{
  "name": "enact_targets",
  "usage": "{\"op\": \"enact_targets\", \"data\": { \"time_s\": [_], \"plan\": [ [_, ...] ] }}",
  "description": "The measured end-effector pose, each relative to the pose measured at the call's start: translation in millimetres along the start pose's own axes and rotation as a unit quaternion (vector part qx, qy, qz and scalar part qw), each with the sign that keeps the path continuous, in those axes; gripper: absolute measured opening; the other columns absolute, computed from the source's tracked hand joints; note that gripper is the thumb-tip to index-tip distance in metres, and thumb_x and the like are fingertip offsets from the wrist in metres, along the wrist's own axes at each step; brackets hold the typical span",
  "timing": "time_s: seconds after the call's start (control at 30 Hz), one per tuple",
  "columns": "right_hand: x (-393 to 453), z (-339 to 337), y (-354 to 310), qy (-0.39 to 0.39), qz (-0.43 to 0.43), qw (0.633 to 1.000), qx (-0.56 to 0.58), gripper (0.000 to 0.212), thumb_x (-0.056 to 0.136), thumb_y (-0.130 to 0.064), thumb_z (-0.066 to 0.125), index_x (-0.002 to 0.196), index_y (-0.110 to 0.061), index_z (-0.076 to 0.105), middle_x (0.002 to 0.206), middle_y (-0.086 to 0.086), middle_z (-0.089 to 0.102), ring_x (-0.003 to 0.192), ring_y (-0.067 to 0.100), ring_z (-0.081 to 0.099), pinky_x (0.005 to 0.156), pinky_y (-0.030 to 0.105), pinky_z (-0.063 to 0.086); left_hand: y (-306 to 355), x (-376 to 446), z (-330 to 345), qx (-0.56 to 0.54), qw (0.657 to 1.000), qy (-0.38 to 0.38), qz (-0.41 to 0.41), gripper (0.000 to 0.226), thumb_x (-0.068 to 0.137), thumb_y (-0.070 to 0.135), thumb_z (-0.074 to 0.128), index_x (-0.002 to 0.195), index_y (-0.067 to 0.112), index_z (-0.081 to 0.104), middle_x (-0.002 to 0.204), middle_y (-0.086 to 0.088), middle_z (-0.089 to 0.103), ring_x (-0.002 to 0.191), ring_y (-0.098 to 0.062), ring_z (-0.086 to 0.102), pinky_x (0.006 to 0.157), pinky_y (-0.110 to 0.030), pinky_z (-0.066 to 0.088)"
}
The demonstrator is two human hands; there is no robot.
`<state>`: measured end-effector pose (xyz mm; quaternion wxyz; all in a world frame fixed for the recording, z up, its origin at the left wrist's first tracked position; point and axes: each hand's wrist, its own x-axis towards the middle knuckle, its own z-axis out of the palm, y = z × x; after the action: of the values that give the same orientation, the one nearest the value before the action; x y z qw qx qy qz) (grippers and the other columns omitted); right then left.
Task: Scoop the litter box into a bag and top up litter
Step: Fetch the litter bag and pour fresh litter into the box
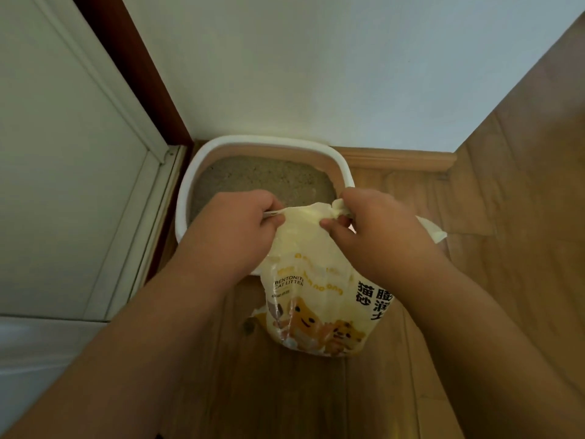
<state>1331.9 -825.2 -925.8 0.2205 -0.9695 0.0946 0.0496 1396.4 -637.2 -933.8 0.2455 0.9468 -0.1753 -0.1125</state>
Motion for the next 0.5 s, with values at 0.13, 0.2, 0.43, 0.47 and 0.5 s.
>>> {"op": "enact_targets", "data": {
  "time_s": [0.13, 0.2, 0.43, 0.47, 0.5],
  "plan": [
    [1, -3, -2, 0.004, 0.008, 1.0, -0.012, 0.034, 0.096, -0.046, 0.061, 0.074, -0.028, 0.042, 0.077, -0.011, 0.05, 0.067, 0.004, 0.044, 0.053, 0.023, 0.027, 4, 0, -1, 0.033, 0.999, 0.018, 0.035, 0.016, 0.098, 0.035, 0.061, 0.113, 0.035, 0.067, 0.1, 0.015, 0.068, 0.093, -0.007, 0.06, 0.078, -0.031, 0.051],
    [0, -3, -4, 0.003, 0.009, 1.0, -0.011, 0.037, 0.096, -0.047, 0.061, 0.072, -0.031, 0.038, 0.078, -0.011, 0.048, 0.067, 0.003, 0.043, 0.053, 0.022, 0.027, 9, -1, 1, 0.056, 0.994, 0.043, 0.077, 0.023, 0.094, 0.035, 0.065, 0.117, 0.037, 0.065, 0.112, 0.016, 0.066, 0.111, -0.012, 0.057, 0.094, -0.042, 0.05],
    [-2, -5, -4, -0.008, 0.004, 1.0, -0.006, 0.028, 0.095, -0.045, 0.061, 0.113, -0.023, 0.06, 0.101, -0.006, 0.062, 0.089, 0.015, 0.059, 0.07, 0.031, 0.048, 33, -16, 20, 0.082, 0.982, 0.04, 0.166, 0.053, 0.09, 0.045, 0.062, 0.141, 0.037, 0.049, 0.14, 0.016, 0.054, 0.135, -0.01, 0.041, 0.109, -0.041, 0.027],
    [-3, -7, -4, -0.008, 0.007, 1.0, -0.003, 0.027, 0.095, -0.044, 0.061, 0.112, -0.023, 0.06, 0.1, -0.006, 0.062, 0.089, 0.015, 0.059, 0.069, 0.03, 0.046, 35, -16, 22, 0.064, 0.983, 0.03, 0.167, 0.055, 0.09, 0.046, 0.06, 0.142, 0.036, 0.047, 0.142, 0.015, 0.052, 0.135, -0.01, 0.04, 0.11, -0.04, 0.028],
    [-4, -8, -3, -0.008, 0.01, 1.0, 0.001, 0.026, 0.095, -0.043, 0.061, 0.111, -0.023, 0.061, 0.098, -0.006, 0.062, 0.088, 0.015, 0.059, 0.068, 0.03, 0.044, 36, -16, 22, 0.052, 0.984, 0.024, 0.171, 0.056, 0.09, 0.046, 0.06, 0.143, 0.035, 0.046, 0.142, 0.014, 0.051, 0.134, -0.01, 0.04, 0.109, -0.04, 0.029]
  ]
}}
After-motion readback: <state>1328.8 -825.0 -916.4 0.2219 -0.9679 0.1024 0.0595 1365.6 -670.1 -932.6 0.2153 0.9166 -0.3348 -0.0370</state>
